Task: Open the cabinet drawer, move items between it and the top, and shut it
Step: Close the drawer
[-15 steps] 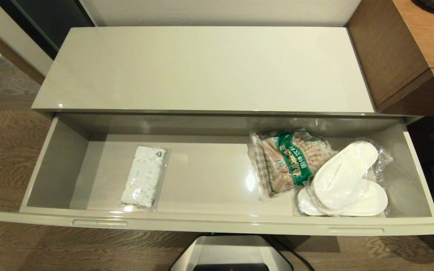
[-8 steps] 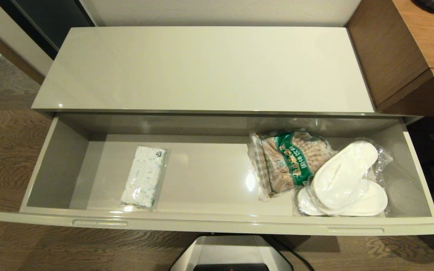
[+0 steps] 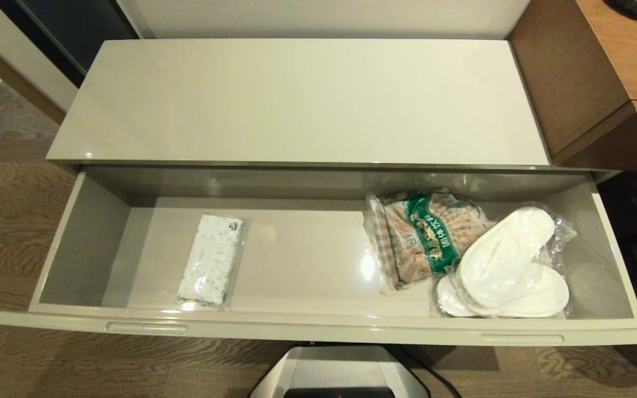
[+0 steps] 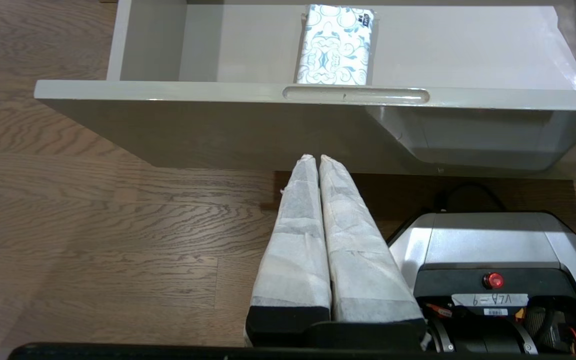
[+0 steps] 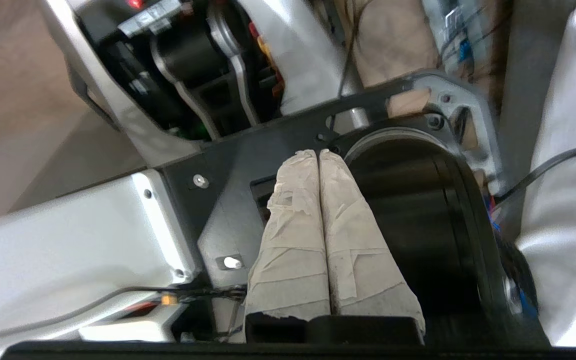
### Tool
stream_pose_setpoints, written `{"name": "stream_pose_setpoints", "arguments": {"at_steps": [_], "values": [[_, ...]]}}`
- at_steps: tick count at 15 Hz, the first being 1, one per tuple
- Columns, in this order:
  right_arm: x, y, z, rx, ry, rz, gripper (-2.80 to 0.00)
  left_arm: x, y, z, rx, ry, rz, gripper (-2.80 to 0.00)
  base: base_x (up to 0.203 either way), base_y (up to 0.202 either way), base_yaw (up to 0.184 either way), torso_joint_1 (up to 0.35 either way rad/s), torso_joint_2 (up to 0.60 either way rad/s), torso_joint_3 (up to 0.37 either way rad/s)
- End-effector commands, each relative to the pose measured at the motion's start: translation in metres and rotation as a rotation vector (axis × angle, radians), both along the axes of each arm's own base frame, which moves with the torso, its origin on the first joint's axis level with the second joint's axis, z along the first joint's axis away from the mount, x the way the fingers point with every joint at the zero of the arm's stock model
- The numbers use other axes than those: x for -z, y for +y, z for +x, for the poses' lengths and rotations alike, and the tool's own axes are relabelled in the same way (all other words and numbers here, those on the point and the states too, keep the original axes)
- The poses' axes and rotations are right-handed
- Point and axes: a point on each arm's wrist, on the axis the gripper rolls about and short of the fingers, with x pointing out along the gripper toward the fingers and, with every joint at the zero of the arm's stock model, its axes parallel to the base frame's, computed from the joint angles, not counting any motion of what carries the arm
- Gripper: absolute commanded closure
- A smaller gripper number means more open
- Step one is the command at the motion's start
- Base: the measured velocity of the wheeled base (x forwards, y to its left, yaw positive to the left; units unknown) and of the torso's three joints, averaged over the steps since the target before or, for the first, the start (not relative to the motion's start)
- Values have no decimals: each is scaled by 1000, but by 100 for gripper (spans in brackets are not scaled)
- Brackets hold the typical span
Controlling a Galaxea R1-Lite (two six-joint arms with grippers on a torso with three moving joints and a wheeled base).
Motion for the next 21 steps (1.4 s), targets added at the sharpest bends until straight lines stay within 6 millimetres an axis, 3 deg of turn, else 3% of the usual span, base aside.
{"name": "stream_pose_setpoints", "arguments": {"at_steps": [1,6,11,14,18,21], "values": [[6,-3,39,31,148,57,0,0,0,0,-1,1,0,0,0,0,0,0,0,0],[28,-9,117,97,315,118,0,0,0,0,-1,1,0,0,0,0,0,0,0,0],[49,-13,175,181,323,163,0,0,0,0,-1,1,0,0,0,0,0,0,0,0],[35,-14,195,252,201,198,0,0,0,0,-1,1,0,0,0,0,0,0,0,0],[-2,-13,204,337,-30,276,0,0,0,0,-1,1,0,0,0,0,0,0,0,0],[-11,-11,208,351,-78,297,0,0,0,0,0,1,0,0,0,0,0,0,0,0]]}}
